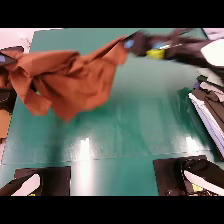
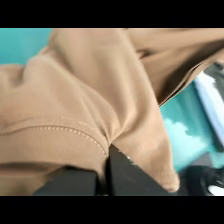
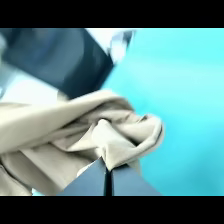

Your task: Fold the shirts.

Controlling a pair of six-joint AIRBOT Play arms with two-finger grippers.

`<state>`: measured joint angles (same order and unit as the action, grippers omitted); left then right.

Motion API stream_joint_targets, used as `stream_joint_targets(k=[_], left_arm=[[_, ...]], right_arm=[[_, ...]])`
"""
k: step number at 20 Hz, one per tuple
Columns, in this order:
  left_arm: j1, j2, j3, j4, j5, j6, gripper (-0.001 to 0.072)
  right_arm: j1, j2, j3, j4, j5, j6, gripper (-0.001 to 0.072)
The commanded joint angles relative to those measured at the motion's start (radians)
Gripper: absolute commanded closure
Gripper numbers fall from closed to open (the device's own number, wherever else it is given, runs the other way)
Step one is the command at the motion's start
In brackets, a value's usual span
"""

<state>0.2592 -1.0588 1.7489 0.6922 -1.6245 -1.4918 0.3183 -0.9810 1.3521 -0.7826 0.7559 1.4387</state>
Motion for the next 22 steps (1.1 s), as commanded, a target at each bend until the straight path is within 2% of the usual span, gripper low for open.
stream_joint_targets(k=[1,2,4,7,10,11,12,13,15,16,17,18,19,21,22], left_arm=[[0.000,0.000,0.110,-0.189,-0.056,-0.051,0.0682],[0.000,0.002,0.113,-0.234,-0.073,-0.055,0.0682],[0.000,0.005,0.113,-0.232,-0.103,-0.056,0.0682],[0.000,0.004,0.091,-0.047,-0.119,-0.058,0.0682],[-0.024,0.005,-0.096,-0.001,-0.118,-0.069,0.0680],[-0.059,0.005,-0.183,0.037,-0.105,-0.062,0.0627],[-0.106,0.005,-0.288,0.095,-0.081,-0.060,0.0390],[-0.155,0.005,-0.391,0.148,-0.045,-0.060,0.0320],[-0.252,0.004,-0.598,0.196,0.068,-0.040,0.0318],[-0.286,0.004,-0.694,0.207,0.148,-0.040,0.0250],[-0.305,0.004,-0.769,0.215,0.224,-0.041,0.0098],[-0.307,0.004,-0.832,0.222,0.290,-0.042,0.0067],[-0.302,0.004,-0.867,0.240,0.321,-0.042,0.0066],[-0.302,0.003,-0.876,0.305,0.324,-0.008,0.0062],[-0.302,0.003,-0.876,0.319,0.328,0.011,0.0017]], right_arm=[[-0.122,0.234,0.001,-0.040,0.068,0.016,0.0694],[-0.146,0.275,0.001,-0.040,0.079,0.018,0.0695],[-0.195,0.325,0.000,-0.042,0.127,0.028,0.0694],[-0.281,0.295,0.000,-0.057,0.235,0.029,0.0694],[-0.320,0.171,0.000,-0.059,0.345,0.003,0.0693],[-0.319,0.129,0.000,-0.059,0.364,-0.020,0.0693],[-0.310,0.081,0.000,-0.060,0.382,-0.033,0.0693],[-0.299,0.036,0.000,-0.060,0.401,-0.034,0.0693],[-0.286,-0.043,-0.008,-0.060,0.421,-0.034,0.0693],[-0.285,-0.084,-0.025,-0.060,0.425,-0.034,0.0693],[-0.285,-0.121,-0.053,-0.060,0.421,-0.034,0.0693],[-0.285,-0.151,-0.086,-0.060,0.412,-0.037,0.0693],[-0.294,-0.181,-0.119,-0.058,0.406,-0.059,0.0693],[-0.296,-0.220,-0.162,-0.056,0.404,-0.077,0.0692],[-0.296,-0.229,-0.174,-0.056,0.402,-0.083,0.0693]])
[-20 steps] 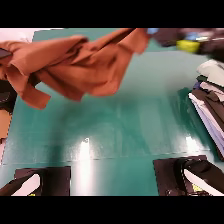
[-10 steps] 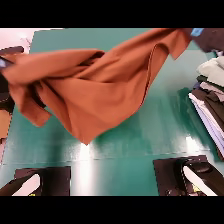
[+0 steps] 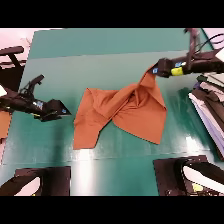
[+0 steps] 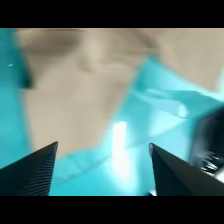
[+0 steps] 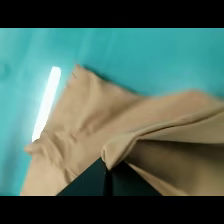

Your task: Fold the shirts.

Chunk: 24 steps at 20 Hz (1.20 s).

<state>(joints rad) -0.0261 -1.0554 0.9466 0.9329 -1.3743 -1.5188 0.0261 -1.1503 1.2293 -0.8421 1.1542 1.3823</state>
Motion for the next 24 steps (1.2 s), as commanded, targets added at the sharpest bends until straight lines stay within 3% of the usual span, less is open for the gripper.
stream_joint_targets(k=[1,4,8,13,16,20,23,24], left_arm=[[-0.017,0.000,-0.074,0.080,0.093,0.043,0.0017],[-0.017,-0.014,-0.079,0.091,0.196,0.054,0.0019],[-0.017,-0.178,-0.079,0.117,0.239,0.063,0.0019],[-0.017,-0.351,-0.078,-0.150,0.401,0.215,0.0020],[-0.018,-0.401,-0.078,-0.337,0.427,0.354,0.0021],[-0.018,-0.431,-0.078,-0.340,0.441,0.358,0.0047],[-0.018,-0.435,-0.078,-0.340,0.439,0.377,0.0624],[-0.018,-0.435,-0.078,-0.341,0.429,0.387,0.0683]], right_arm=[[-0.004,-0.061,-0.058,0.003,-0.001,-0.031,0.0693],[0.010,-0.060,-0.048,0.010,-0.008,-0.031,0.0692],[0.012,-0.048,-0.017,0.010,-0.005,-0.031,0.0692],[0.012,0.008,-0.018,0.001,-0.011,-0.031,0.0692],[0.012,0.023,-0.018,0.003,-0.010,-0.030,0.0692],[0.012,0.023,-0.018,0.003,-0.011,-0.030,0.0692],[0.012,0.023,-0.018,0.003,-0.008,-0.029,0.0692],[0.012,0.023,-0.018,0.003,-0.008,-0.029,0.0692]])
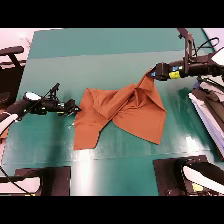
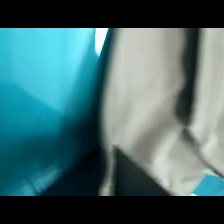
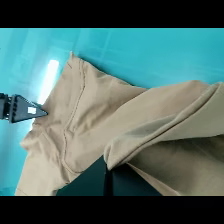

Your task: Fold the shirts.

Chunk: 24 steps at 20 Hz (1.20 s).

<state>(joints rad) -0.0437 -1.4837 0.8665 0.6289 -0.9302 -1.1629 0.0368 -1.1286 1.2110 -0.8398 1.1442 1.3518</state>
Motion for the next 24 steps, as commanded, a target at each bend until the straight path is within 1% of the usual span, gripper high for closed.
stream_joint_targets(k=[1,4,6,9,11,12,15,17,20,22,24], left_arm=[[0.000,-0.006,0.003,-0.043,-0.035,0.051,0.0684],[0.007,0.012,0.063,-0.030,-0.157,0.106,0.0687],[0.047,0.071,0.144,-0.019,-0.227,0.105,0.0687],[0.169,0.256,0.280,0.004,-0.275,0.077,0.0687],[0.242,0.395,0.357,0.023,-0.325,0.053,0.0687],[0.264,0.457,0.388,0.023,-0.354,0.036,0.0686],[0.277,0.633,0.494,0.022,-0.450,0.033,0.0686],[0.277,0.722,0.588,0.024,-0.450,0.011,0.0685],[0.277,0.798,0.776,0.039,-0.400,0.017,0.0684],[0.277,0.805,0.911,0.143,-0.375,0.019,0.0684],[0.277,0.802,0.943,0.290,-0.386,0.019,0.0684]], right_arm=[[0.001,0.001,0.001,0.001,0.001,0.002,0.0692],[-0.003,0.006,0.001,-0.002,0.000,0.000,0.0692],[-0.034,0.037,0.001,-0.002,-0.006,0.000,0.0692],[-0.127,0.161,0.001,0.003,-0.053,0.000,0.0692],[-0.194,0.269,0.007,0.008,-0.058,-0.001,0.0693],[-0.218,0.318,0.025,0.010,-0.047,-0.010,0.0693],[-0.233,0.441,0.140,0.009,-0.056,-0.010,0.0693],[-0.233,0.496,0.236,0.008,-0.082,-0.009,0.0693],[-0.233,0.537,0.400,0.006,-0.136,-0.008,0.0693],[-0.233,0.515,0.501,-0.002,-0.164,-0.009,0.0693],[-0.233,0.444,0.576,-0.050,-0.115,-0.005,0.0694]])
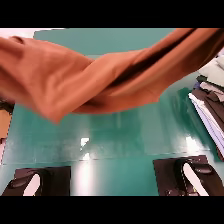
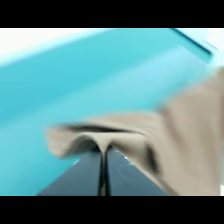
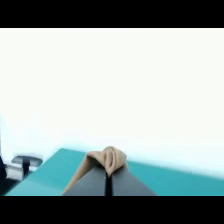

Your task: Fold the shirts.

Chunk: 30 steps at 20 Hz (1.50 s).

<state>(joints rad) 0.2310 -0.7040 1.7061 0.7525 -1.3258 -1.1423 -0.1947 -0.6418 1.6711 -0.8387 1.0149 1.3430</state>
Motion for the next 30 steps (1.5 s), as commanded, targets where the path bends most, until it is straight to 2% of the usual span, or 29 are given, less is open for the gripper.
stream_joint_targets(k=[1,3,6,10,13,16,17,18,19,22,27,30], left_arm=[[0.002,0.021,0.078,0.217,0.002,-0.011,0.0684],[0.002,-0.002,-0.056,0.201,0.006,-0.011,0.0684],[0.002,-0.052,-0.380,0.092,0.029,0.001,0.0684],[0.002,-0.066,-0.801,0.042,0.202,0.042,0.0684],[0.002,-0.066,-1.009,0.039,0.279,0.045,0.0683],[0.002,-0.066,-1.120,0.041,0.347,0.053,0.0683],[0.002,-0.066,-1.131,0.042,0.370,0.054,0.0683],[0.002,-0.066,-1.131,0.044,0.396,0.061,0.0683],[0.002,-0.066,-1.131,0.043,0.425,0.062,0.0683],[0.002,-0.066,-1.131,0.044,0.465,0.062,0.0683],[0.002,-0.066,-1.131,0.044,0.435,0.062,0.0683],[0.002,-0.066,-1.131,0.043,0.413,0.062,0.0683]], right_arm=[[-0.002,-0.097,0.132,-0.056,0.056,0.002,0.0693],[0.001,-0.208,0.111,-0.043,0.108,0.003,0.0693],[0.024,-0.384,-0.004,-0.047,0.139,-0.013,0.0692],[0.077,-0.590,-0.172,-0.045,0.112,-0.034,0.0692],[0.114,-0.715,-0.248,-0.045,0.066,-0.035,0.0692],[0.138,-0.810,-0.248,-0.035,0.067,-0.035,0.0684],[0.138,-0.825,-0.248,-0.018,0.067,-0.035,0.0496],[0.137,-0.829,-0.248,-0.002,0.066,-0.035,0.0152],[0.130,-0.826,-0.248,0.010,0.068,-0.035,0.0079],[0.080,-0.771,-0.248,-0.001,0.121,-0.035,0.0081],[-0.080,-0.706,-0.294,-0.053,0.383,0.019,0.0083],[-0.154,-0.637,-0.498,-0.052,0.359,0.017,0.0090]])
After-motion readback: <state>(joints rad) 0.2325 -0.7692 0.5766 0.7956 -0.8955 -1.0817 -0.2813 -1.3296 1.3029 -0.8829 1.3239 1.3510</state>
